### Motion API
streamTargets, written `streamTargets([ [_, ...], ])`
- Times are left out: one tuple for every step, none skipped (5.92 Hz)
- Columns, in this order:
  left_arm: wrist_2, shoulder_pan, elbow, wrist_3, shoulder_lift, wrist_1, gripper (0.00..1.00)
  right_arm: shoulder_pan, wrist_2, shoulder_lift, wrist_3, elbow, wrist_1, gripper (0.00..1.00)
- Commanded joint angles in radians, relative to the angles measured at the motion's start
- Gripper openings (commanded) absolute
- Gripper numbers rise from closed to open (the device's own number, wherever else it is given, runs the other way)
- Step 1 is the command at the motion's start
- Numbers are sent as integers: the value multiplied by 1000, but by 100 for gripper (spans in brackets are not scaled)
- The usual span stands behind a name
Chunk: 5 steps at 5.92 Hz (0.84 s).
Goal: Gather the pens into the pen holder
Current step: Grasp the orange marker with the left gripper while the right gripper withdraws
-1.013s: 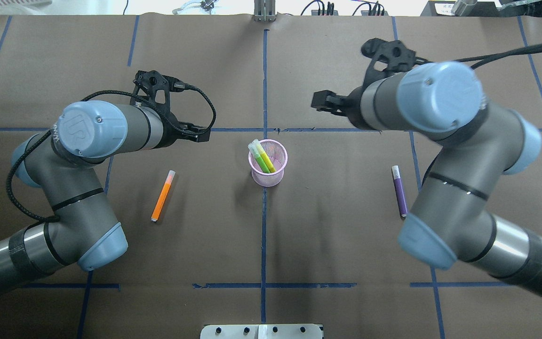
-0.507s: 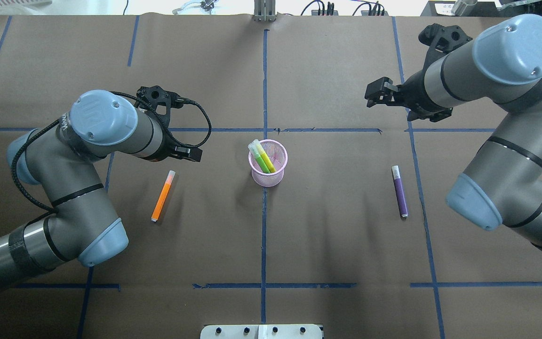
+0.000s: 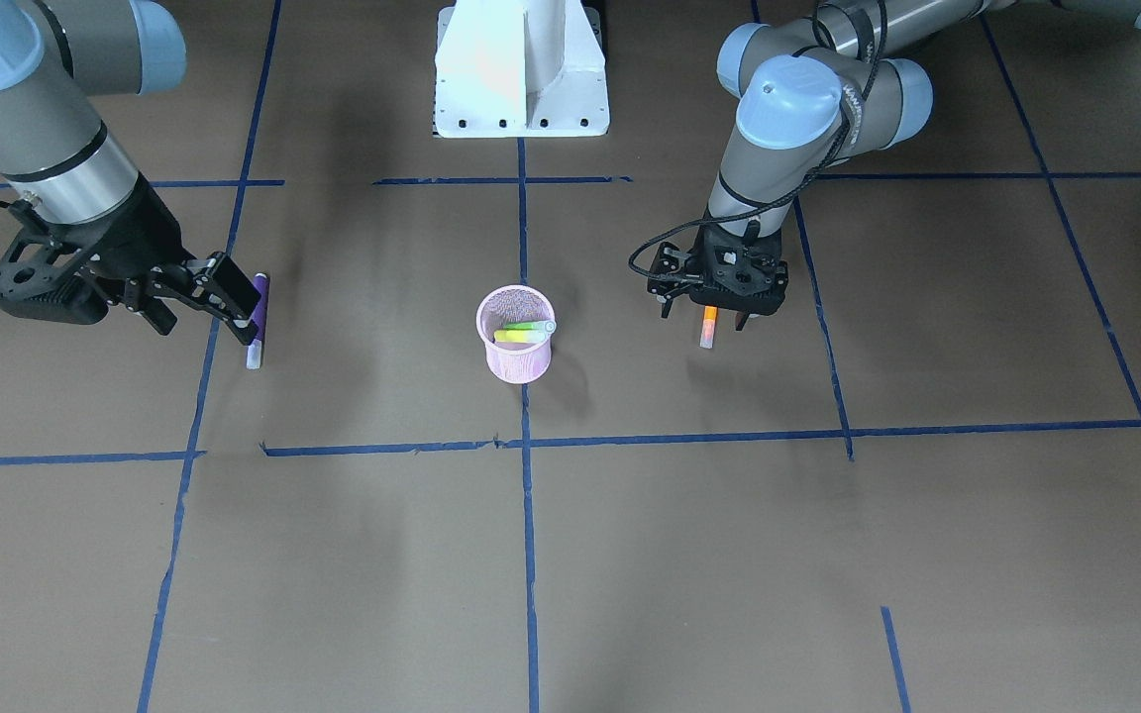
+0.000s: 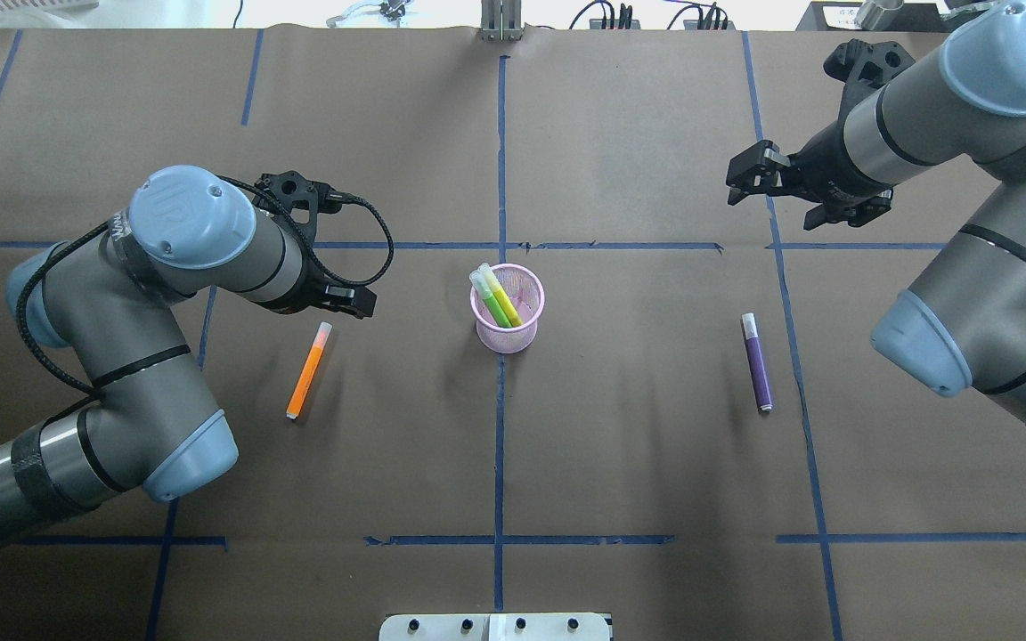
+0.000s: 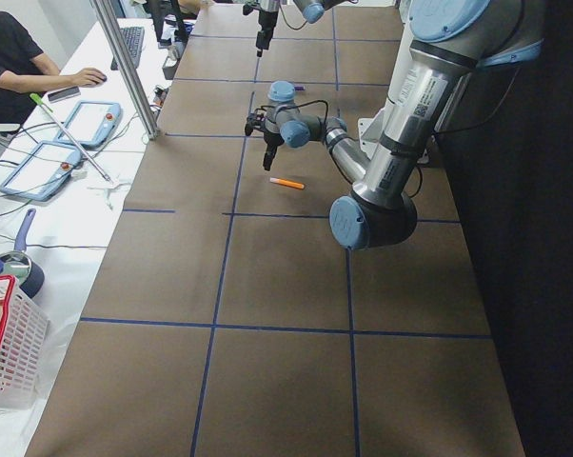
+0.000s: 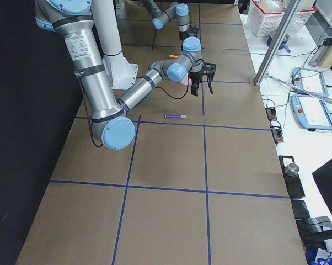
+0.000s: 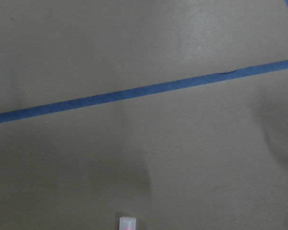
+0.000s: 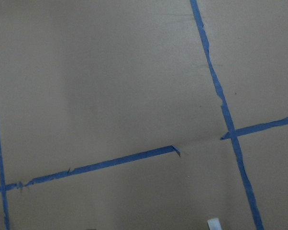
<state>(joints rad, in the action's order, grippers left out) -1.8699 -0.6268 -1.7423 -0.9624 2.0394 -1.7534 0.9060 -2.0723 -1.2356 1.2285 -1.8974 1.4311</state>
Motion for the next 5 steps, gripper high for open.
streamTargets([
  [-32,1,45,-1,-1,12,91,13,-18,-57,-100,-5,2,99],
  [-72,2,75,2,-1,11,85,55,-82,-111,-254,-9,2,100],
  [-124,2,96,7,-1,12,76,92,-133,-139,-352,-11,2,100],
  [-159,-5,104,10,-1,20,71,94,-134,-139,-353,-14,-1,100],
  [-199,-8,103,13,7,122,68,94,-126,-153,-353,-23,-4,100],
])
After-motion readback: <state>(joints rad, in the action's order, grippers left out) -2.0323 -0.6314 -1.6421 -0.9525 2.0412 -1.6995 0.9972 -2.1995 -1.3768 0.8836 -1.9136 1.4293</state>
